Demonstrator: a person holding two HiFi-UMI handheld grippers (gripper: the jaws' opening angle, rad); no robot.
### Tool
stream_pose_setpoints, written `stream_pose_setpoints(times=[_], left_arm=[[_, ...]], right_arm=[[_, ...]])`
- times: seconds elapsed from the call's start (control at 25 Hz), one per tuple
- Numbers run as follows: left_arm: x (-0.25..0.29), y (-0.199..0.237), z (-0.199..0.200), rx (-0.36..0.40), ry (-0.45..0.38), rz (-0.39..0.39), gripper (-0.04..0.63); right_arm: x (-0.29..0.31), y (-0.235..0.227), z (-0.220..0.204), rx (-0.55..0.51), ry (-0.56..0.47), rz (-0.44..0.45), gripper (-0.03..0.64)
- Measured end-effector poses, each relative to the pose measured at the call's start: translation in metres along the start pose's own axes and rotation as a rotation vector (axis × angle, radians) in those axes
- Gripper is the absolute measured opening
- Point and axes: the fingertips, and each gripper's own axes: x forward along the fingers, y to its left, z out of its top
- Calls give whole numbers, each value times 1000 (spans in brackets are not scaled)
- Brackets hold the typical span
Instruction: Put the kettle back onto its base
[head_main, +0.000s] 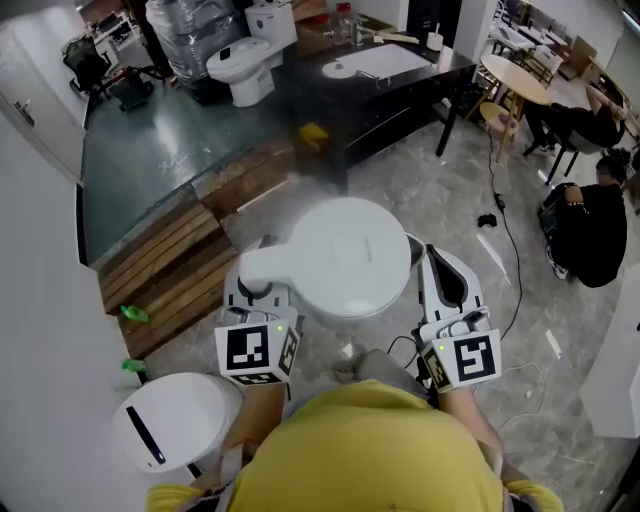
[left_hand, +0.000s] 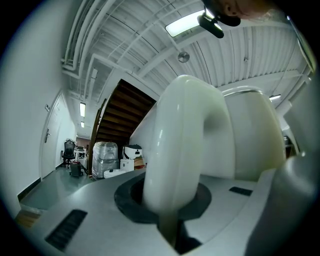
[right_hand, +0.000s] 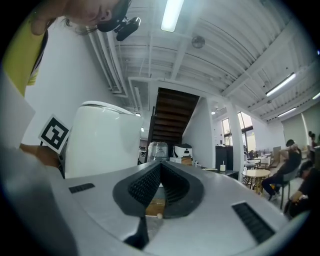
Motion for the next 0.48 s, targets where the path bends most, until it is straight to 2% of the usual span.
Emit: stream_pose_setpoints(times=[0.24,0.48], left_arm=[[35,4,-8,-18,7,-8,40],[88,11,-12,-21,4,-3,40]], right_arm=[[22,-22,-12,-2,17,-21,15],[74,-50,-19,13,8,-10,15]])
